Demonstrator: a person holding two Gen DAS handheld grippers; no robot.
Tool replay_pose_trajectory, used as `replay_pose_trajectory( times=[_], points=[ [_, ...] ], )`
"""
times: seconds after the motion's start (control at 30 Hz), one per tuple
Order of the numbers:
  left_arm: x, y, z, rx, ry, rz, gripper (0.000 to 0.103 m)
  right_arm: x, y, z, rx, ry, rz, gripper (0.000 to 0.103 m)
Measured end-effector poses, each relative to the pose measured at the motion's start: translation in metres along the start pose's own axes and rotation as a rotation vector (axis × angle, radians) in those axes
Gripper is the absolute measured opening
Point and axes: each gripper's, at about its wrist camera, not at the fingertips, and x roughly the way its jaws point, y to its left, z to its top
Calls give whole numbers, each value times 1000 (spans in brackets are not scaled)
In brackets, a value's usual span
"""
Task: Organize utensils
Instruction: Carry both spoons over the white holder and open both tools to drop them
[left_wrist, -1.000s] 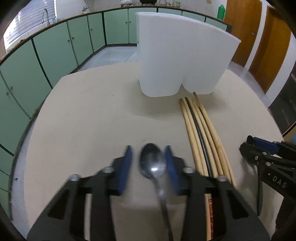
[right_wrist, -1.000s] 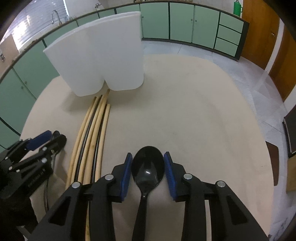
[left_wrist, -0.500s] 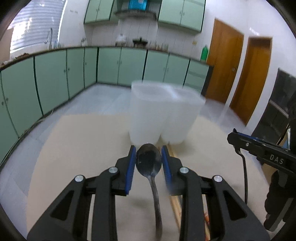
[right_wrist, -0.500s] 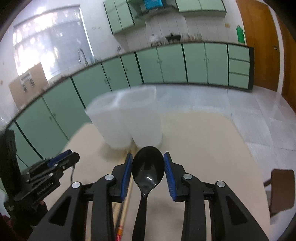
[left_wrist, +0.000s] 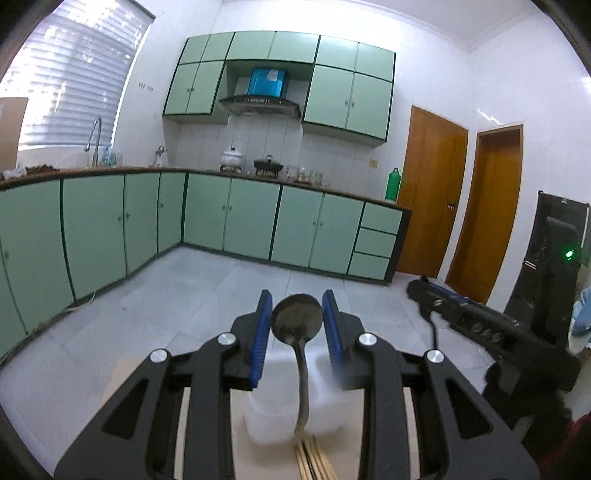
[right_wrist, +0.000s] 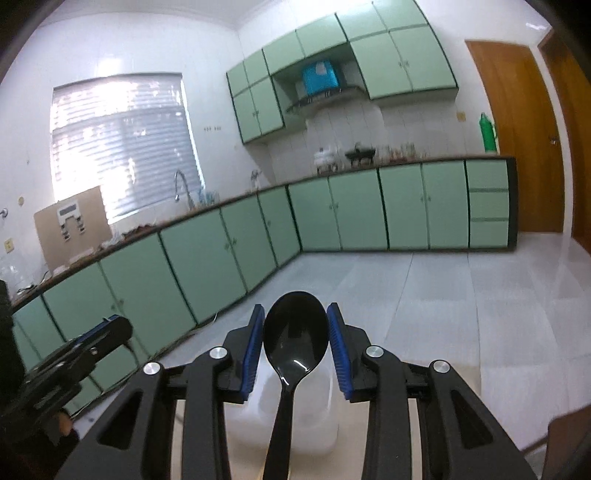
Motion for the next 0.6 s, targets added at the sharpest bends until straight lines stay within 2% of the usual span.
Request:
replay_pose_trajectory(
  times=[0.1, 0.2, 0.33, 0.47, 0.6],
  points=[
    [21, -6, 16, 34, -6, 16, 27, 27, -1, 10, -12, -5, -30, 34],
    [38, -5, 18, 49, 5, 34, 27, 55, -6, 9, -8, -8, -67, 34],
    [64, 2, 8, 48, 51, 60, 27, 83, -16, 2, 38, 16, -92, 34],
    [81, 14, -7, 39, 114, 78, 27, 102, -9, -7, 7, 45, -112, 34],
    [89, 22, -19, 26, 159, 77, 27, 101, -4, -20, -27, 64, -103, 37]
  ],
)
